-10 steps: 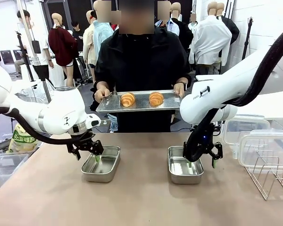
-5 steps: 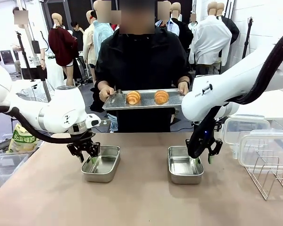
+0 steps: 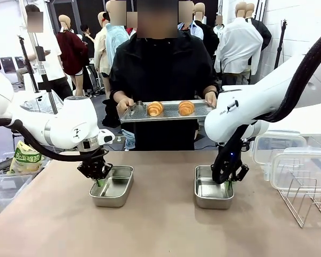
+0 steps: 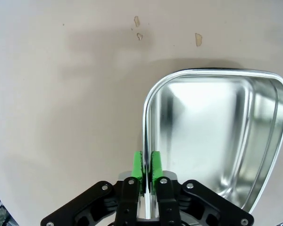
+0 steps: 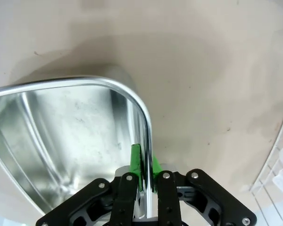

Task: Place the bread in airtight containers.
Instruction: Lift both Airtight Container.

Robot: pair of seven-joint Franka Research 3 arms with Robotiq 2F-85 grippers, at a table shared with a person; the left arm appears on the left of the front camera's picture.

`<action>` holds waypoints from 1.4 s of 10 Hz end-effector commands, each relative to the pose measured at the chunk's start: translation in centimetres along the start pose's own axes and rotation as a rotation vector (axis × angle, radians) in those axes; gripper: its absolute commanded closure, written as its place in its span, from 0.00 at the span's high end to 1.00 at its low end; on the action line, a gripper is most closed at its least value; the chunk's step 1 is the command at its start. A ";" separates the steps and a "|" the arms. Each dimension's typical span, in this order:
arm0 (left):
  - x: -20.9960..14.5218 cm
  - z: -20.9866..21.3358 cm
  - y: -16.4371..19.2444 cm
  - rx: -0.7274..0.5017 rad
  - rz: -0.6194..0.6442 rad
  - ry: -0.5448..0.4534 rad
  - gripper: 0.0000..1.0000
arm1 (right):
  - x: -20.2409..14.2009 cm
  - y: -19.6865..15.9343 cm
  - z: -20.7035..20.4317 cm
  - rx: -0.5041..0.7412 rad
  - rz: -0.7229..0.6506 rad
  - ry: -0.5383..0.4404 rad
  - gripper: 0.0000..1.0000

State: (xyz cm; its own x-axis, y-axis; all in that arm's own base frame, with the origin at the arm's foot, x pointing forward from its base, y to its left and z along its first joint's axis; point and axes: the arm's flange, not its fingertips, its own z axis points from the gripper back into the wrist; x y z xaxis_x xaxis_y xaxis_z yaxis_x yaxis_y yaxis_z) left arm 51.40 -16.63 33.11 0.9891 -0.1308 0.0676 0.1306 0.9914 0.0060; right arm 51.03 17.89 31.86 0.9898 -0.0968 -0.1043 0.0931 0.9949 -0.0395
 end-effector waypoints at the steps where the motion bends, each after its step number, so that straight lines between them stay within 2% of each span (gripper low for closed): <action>1: 0.2 0.2 -0.4 0.029 0.026 0.017 0.00 | -0.1 -0.1 -0.5 -0.011 0.006 -0.019 0.00; 4: -0.3 0.5 -0.3 0.036 0.051 0.039 0.00 | -0.6 -0.4 -0.1 0.023 0.010 -0.010 0.00; 5: -1.2 2.0 -0.7 0.024 0.053 0.042 0.00 | -1.6 -0.9 1.3 0.035 0.038 -0.019 0.00; 8: -3.1 8.7 -2.3 0.044 0.072 -0.022 0.00 | -4.5 -3.8 9.3 0.063 0.083 -0.137 0.00; 11: -4.1 15.4 -3.8 0.028 0.151 -0.081 0.00 | -6.1 -5.1 15.2 0.095 0.180 -0.198 0.00; 12: -4.7 16.9 -4.7 0.006 0.174 -0.100 0.00 | -6.9 -5.3 17.0 0.095 0.200 -0.208 0.00; 13: -5.0 18.0 -5.0 -0.008 0.175 -0.130 0.00 | -7.9 -5.3 18.0 0.093 0.211 -0.185 0.00; 14: -5.0 18.4 -4.9 -0.017 0.179 -0.178 0.00 | -7.4 -5.3 18.0 0.096 0.225 -0.151 0.00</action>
State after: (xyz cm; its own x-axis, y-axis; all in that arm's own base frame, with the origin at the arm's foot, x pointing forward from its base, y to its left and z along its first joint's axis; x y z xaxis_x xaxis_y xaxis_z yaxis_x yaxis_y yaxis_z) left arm 44.41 -20.80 51.11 0.9787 0.0219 0.2041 -0.0203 0.9997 -0.0099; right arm 44.64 14.14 50.77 0.9900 0.1042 0.0946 -0.1083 0.9933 0.0395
